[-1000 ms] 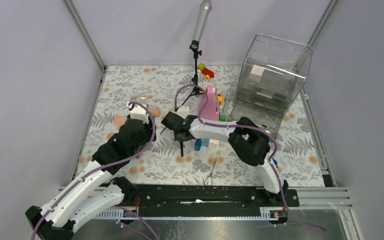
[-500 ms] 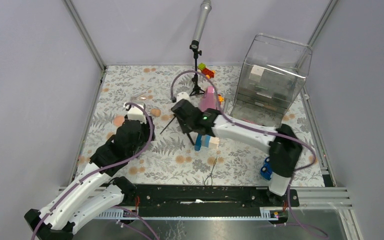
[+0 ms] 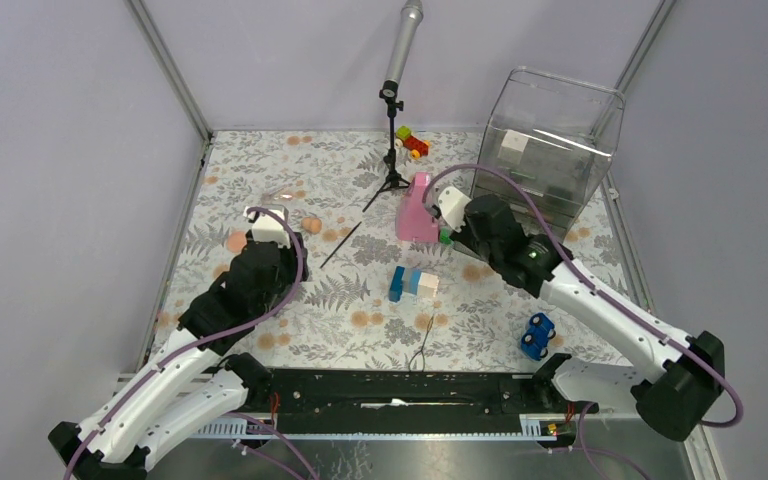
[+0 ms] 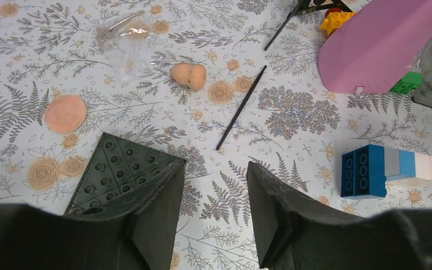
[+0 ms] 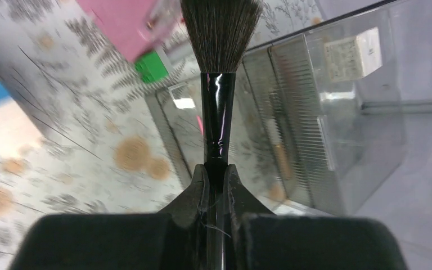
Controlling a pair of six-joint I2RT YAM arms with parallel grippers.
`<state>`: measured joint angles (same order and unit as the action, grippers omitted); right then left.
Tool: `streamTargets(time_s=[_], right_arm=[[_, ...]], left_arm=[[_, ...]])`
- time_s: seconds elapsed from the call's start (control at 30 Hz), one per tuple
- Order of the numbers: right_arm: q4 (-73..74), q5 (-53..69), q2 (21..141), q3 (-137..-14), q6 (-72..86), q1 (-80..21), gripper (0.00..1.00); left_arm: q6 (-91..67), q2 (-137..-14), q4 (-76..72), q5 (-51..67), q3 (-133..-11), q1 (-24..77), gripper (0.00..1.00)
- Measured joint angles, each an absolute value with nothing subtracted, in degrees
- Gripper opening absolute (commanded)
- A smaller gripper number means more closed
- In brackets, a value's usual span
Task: Organize the makeup
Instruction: Place the makeup brush in the drawer.
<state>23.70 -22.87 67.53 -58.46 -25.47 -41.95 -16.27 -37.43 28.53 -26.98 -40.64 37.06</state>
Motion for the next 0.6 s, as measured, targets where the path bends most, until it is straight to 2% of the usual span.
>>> streamTargets(time_s=[0.2,0.43,0.53,0.6], right_arm=[[24.4,-17.4,65.9,-54.2,-42.8,-34.1,0.00],[27.1,-10.0,73.0,-54.2,-53.4,-22.0,0.00],[27.6,-6.5,74.7,-54.1,-55.8,-19.8,0.03],[27.3,-5.3,75.7,-54.1,-56.9,-19.2,0.10]], left_arm=[[-16.3,-37.5,28.5,-26.7,-40.6,37.1,0.51],[-16.3,-37.5,28.4,-26.1,-40.6,37.1,0.51],[-16.2,-37.5,28.3,-25.7,-40.6,37.1,0.51],[-16.1,-37.5,28.2,-25.7,-40.6,37.1,0.52]])
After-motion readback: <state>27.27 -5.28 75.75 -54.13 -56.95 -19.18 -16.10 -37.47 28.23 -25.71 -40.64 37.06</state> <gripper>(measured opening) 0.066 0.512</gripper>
